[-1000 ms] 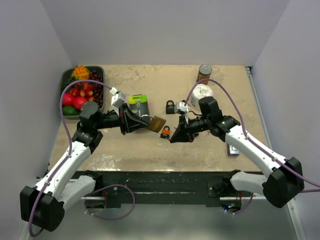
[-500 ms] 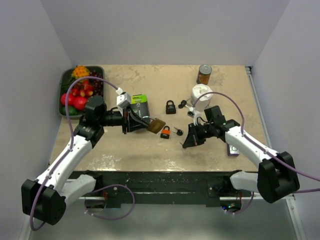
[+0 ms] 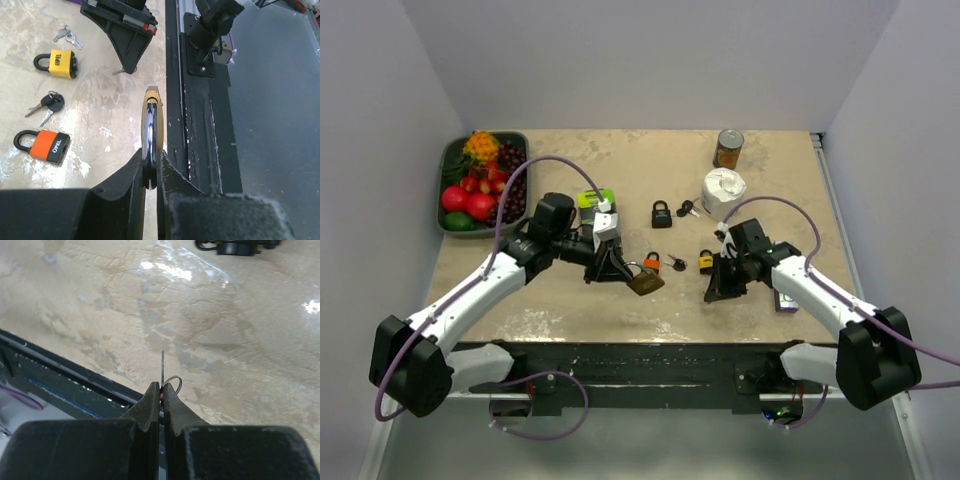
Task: Lock with the key
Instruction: Place the key at the center of the board.
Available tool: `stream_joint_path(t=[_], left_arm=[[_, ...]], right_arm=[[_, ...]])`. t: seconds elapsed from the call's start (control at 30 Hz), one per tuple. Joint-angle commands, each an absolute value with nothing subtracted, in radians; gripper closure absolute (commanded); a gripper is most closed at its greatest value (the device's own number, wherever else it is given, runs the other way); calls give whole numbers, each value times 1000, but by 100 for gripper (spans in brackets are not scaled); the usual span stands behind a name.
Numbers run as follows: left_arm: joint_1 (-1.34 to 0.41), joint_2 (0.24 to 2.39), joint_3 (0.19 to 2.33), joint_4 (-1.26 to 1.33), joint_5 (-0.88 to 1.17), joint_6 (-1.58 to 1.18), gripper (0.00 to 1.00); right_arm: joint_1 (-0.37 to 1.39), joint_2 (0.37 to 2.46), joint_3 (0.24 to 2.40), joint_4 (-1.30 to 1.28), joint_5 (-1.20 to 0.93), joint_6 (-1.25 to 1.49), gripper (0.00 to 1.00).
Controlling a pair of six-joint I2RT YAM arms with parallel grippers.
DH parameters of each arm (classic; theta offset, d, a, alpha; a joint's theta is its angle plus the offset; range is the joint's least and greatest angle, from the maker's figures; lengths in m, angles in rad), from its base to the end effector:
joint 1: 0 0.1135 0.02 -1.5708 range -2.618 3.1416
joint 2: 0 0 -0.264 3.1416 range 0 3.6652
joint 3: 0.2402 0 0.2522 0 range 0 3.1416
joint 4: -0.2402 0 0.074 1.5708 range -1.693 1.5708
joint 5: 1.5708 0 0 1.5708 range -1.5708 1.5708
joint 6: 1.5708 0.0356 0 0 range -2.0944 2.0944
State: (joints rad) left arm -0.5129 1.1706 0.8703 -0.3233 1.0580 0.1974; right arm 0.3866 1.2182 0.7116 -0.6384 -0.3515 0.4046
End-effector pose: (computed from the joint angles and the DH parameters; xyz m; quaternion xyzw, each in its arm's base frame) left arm 0.1966 -0.1463 0.2881 0.4830 0.6403 -0.5054 0.3183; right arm 0.1959 0.0930 0.1970 -0.0283 0.9627 0.2379 0.1261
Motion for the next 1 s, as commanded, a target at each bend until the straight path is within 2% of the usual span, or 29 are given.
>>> stream_joint_path(t=[0.0, 0.1, 0.33, 0.47, 0.5, 0.67, 0.97], left_arm=[[-563, 1232, 905, -288, 1086, 256, 100], [-598, 1301, 922, -301, 1072, 249, 100], [-656, 1459, 1026, -402, 1049, 301, 100], [-699, 1569, 1097, -486, 1014, 369, 100], [-715, 1589, 1110, -518, 1012, 382, 100], [-752, 1707, 1183, -601, 1014, 443, 100], [-787, 1891, 1316, -745, 1078, 534, 100]], right_arm=[[387, 1238, 703, -650, -240, 469, 100], [388, 1256, 710, -661, -195, 485, 92], [387, 1264, 681, -692, -117, 531, 90], [387, 1276, 669, -703, -115, 551, 77], [387, 1279, 667, -704, -115, 555, 67], [388, 1281, 692, -707, -136, 539, 42], [387, 1218, 825, -750, -94, 486, 32]])
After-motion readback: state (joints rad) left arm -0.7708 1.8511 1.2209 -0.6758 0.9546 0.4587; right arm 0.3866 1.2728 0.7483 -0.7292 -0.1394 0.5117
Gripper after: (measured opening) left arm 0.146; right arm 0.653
